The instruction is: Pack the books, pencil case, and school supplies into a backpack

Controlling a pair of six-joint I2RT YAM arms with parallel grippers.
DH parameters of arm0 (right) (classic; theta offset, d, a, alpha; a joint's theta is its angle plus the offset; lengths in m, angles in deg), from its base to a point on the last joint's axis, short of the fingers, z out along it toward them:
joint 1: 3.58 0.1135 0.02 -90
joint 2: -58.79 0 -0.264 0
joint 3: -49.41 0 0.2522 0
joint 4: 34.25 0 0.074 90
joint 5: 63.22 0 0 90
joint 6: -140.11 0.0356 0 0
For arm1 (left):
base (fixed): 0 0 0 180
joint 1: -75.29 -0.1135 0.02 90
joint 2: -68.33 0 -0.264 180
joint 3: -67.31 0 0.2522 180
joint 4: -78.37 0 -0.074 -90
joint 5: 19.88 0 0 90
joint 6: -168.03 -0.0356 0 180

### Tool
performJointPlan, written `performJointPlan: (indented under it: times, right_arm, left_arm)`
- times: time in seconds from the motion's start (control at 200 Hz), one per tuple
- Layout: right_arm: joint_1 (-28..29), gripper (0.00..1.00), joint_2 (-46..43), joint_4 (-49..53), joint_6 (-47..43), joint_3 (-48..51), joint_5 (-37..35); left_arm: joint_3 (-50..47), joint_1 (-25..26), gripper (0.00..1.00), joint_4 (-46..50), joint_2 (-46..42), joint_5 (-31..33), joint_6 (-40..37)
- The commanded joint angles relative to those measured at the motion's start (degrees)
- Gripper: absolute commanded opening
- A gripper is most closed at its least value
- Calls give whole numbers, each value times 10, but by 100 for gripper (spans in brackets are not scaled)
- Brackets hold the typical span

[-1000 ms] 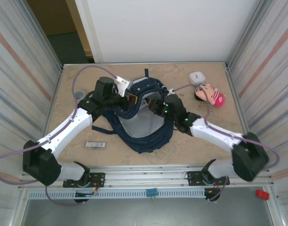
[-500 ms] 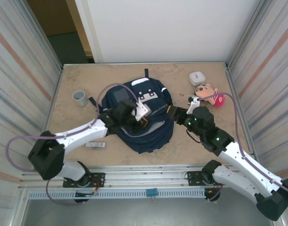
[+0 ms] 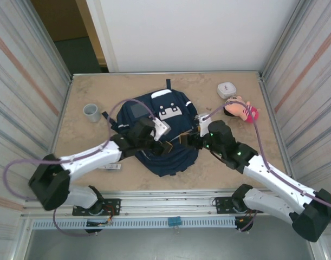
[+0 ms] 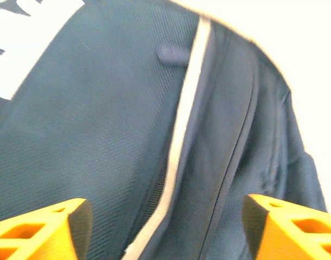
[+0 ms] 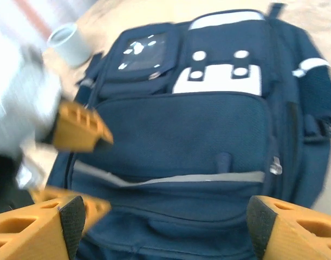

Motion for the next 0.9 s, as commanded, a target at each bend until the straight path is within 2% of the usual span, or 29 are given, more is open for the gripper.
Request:
performJointPlan:
  times: [0.0, 0.145, 0.316, 0.431, 0.516, 0.601, 0.676, 0.742, 0.822, 0.897]
  right_arm:
    - [47, 80, 25, -16, -183, -22, 10]
    - [109, 82, 114, 14, -282, -48, 2]
    - [172, 84, 217, 15, -335, -73, -3]
    - [202, 84, 284, 16, -356, -89, -29]
    - [209, 82, 337, 10, -365, -105, -76]
    - [211, 65, 384, -12, -365, -116, -145]
    - [221, 42, 395, -14, -373, -122, -175]
    - [236, 30, 377, -12, -390, -117, -187]
    - [245, 9, 336, 8, -408, -108, -196]
    - [243, 0, 291, 28, -424, -93, -195]
  left_arm:
    - [11, -40, 78, 33, -89, -6, 74]
    - [-32, -123, 79, 30, -164, -52, 122]
    - [-59, -194, 79, 58, -179, -73, 154]
    - [-74, -227, 79, 60, -176, -73, 195]
    - [-84, -239, 79, 56, -174, -74, 207]
    - [-90, -242, 78, 57, -174, -68, 207]
    - [-96, -247, 78, 57, -177, -68, 207]
    - [-103, -253, 78, 55, -181, -73, 204]
    - [-113, -261, 77, 38, -184, -85, 202]
    - [-125, -264, 76, 12, -183, -101, 200]
